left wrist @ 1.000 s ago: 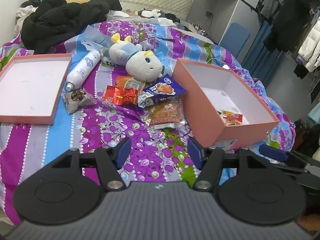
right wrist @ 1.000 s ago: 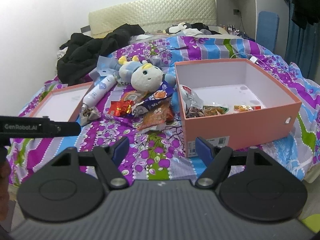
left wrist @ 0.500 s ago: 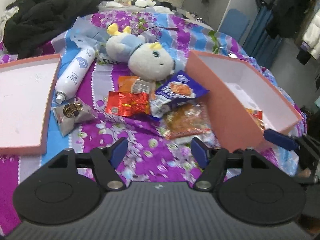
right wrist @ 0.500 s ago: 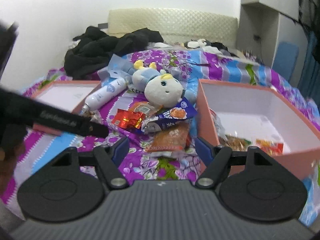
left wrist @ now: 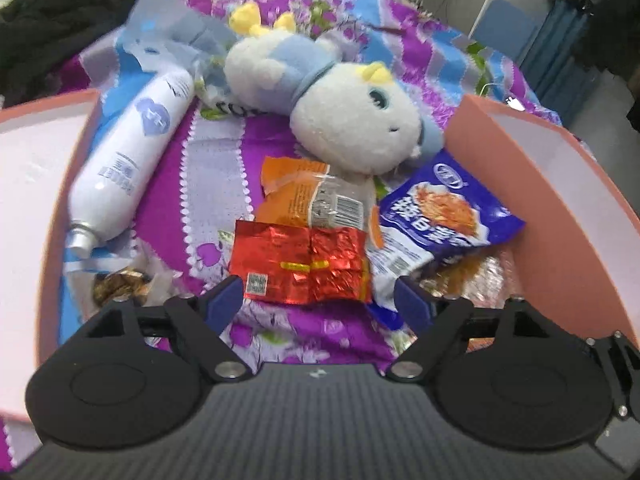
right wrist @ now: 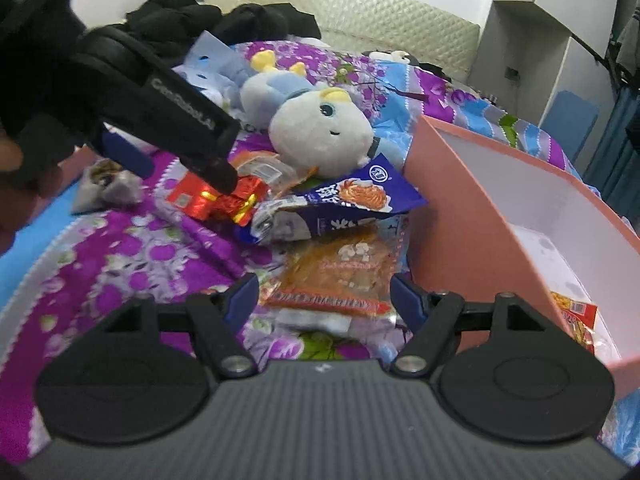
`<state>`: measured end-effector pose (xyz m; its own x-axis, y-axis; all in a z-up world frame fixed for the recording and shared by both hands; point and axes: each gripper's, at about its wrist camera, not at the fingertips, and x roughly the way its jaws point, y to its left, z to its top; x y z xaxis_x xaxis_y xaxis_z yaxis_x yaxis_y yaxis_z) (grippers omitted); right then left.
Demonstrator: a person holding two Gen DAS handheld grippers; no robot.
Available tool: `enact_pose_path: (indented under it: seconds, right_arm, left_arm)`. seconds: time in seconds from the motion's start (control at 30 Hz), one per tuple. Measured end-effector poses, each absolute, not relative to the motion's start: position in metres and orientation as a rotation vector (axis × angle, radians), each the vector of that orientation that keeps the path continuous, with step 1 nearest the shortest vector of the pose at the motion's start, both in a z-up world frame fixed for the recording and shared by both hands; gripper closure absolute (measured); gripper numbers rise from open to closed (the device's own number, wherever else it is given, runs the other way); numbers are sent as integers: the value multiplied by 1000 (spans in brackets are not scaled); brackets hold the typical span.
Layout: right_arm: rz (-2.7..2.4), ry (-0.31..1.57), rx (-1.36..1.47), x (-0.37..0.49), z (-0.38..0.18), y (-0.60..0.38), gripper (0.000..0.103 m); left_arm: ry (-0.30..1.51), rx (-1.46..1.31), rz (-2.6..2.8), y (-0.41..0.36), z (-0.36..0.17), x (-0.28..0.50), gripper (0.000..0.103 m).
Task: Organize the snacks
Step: 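Grasp the red foil bag with the left tool while the right reaches the pile, then grasp and lift the clear red-labeled bag with the right tool while the left holds its bag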
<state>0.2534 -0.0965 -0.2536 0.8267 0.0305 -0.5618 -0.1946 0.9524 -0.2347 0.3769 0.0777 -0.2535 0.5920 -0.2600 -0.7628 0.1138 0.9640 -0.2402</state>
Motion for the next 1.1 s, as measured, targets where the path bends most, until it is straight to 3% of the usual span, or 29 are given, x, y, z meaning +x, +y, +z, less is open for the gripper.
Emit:
enact_pose_path:
  seconds: [0.13, 0.23, 0.47, 0.53, 0.6, 0.77, 0.87, 0.97, 1.1]
  right_arm:
    - [98, 599, -330, 270, -260, -89, 16]
    - [80, 632, -369, 283, -269, -84, 16]
    - [128, 668, -339, 301, -290, -86, 14]
    - [144, 663, -332, 301, -290, -89, 14]
    - [159, 674, -305, 302, -287, -93, 20]
    - [188, 688, -281, 298, -279, -97, 57]
    - [204, 697, -284, 293, -273, -96, 66]
    - [237, 702, -273, 284, -267, -96, 89]
    - [267, 704, -288, 266, -260, -94, 100]
  left_arm:
    - [928, -186, -243, 73, -266, 392, 18]
    - [926, -181, -262, 68, -269, 397, 19]
    - [974, -117, -263, 54, -282, 406, 52]
    - [974, -125, -263, 55, -284, 405, 56]
    - [973, -125, -256, 55, -284, 404, 59]
    - [977, -135, -250, 58, -277, 396, 62]
    - [970, -142, -244, 60, -266, 387, 62]
    - [962, -141, -243, 62, -252, 374, 62]
    - [955, -147, -232, 68, -235, 352, 62]
